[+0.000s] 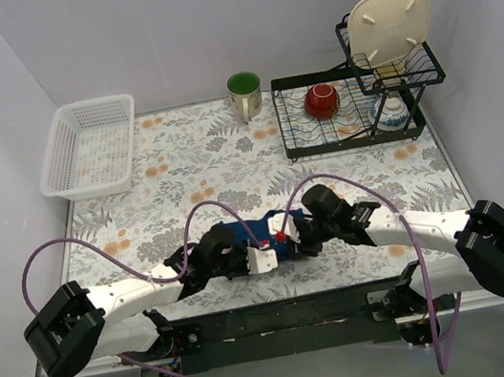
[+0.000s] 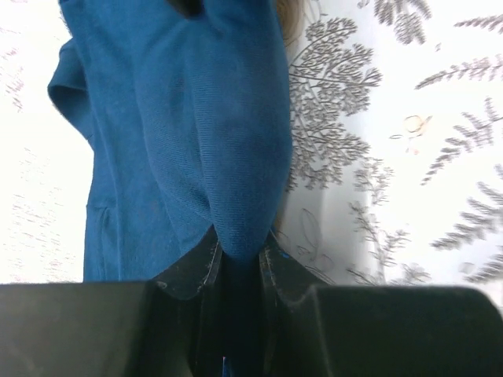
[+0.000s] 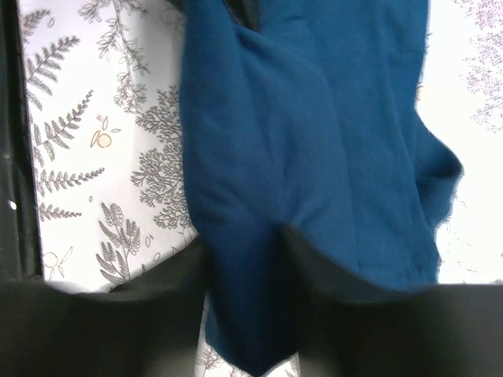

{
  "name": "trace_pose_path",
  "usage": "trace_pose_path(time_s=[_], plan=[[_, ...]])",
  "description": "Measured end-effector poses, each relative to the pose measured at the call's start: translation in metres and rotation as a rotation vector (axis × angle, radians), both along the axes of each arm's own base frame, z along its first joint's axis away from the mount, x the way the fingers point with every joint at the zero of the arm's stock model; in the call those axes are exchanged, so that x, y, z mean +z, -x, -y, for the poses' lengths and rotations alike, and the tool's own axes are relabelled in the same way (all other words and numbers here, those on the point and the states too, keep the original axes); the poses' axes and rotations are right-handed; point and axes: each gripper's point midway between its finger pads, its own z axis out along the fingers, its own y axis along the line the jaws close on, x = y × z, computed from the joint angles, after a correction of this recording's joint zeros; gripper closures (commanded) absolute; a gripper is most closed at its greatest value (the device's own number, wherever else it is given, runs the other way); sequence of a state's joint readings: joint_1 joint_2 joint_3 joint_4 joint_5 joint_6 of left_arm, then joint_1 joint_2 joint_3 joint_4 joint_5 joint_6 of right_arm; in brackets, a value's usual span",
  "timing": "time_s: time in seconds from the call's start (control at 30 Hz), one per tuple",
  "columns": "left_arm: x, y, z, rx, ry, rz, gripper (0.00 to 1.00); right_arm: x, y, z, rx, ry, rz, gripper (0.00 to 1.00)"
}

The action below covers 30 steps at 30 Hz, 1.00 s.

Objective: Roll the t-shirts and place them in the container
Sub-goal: Roll the T-shirt to the center of the board.

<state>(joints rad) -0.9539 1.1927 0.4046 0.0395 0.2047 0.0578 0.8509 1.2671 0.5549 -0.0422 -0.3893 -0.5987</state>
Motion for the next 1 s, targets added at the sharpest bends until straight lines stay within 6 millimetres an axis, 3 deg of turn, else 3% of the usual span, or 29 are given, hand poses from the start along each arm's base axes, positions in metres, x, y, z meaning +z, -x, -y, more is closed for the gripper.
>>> trace_pose_path(time_s=[0.03,0.07,0.1,0.3,0.77,0.87,0.97,1.0], plan=[[0.001,0.002,0.000,0.007,-0.003,-0.026,1.00,0.002,-0.002,0.001,-0.002,0.004,0.007,0.25],[0.002,0.006,0.000,0.016,-0.004,-0.066,1.00,0.004,-0.003,0.003,-0.006,0.004,0.022,0.22],[0.004,0.009,0.000,0.023,-0.003,-0.093,1.00,0.008,-0.004,0.005,-0.006,0.000,0.041,0.02],[0.008,0.023,-0.002,0.084,0.026,-0.295,1.00,0.044,-0.002,0.007,0.036,-0.107,0.182,0.01],[0.012,0.019,-0.006,0.194,0.093,-0.525,1.00,0.007,0.024,-0.007,0.156,-0.043,0.088,0.02],[0.014,0.019,-0.007,0.196,0.107,-0.546,1.00,0.004,0.020,-0.014,0.168,-0.057,0.113,0.11],[0.014,0.020,-0.007,0.189,0.111,-0.558,1.00,-0.007,0.016,-0.016,0.167,-0.048,0.138,0.33],[0.015,0.021,-0.008,0.186,0.110,-0.560,1.00,-0.010,0.013,-0.017,0.164,-0.044,0.153,0.50]])
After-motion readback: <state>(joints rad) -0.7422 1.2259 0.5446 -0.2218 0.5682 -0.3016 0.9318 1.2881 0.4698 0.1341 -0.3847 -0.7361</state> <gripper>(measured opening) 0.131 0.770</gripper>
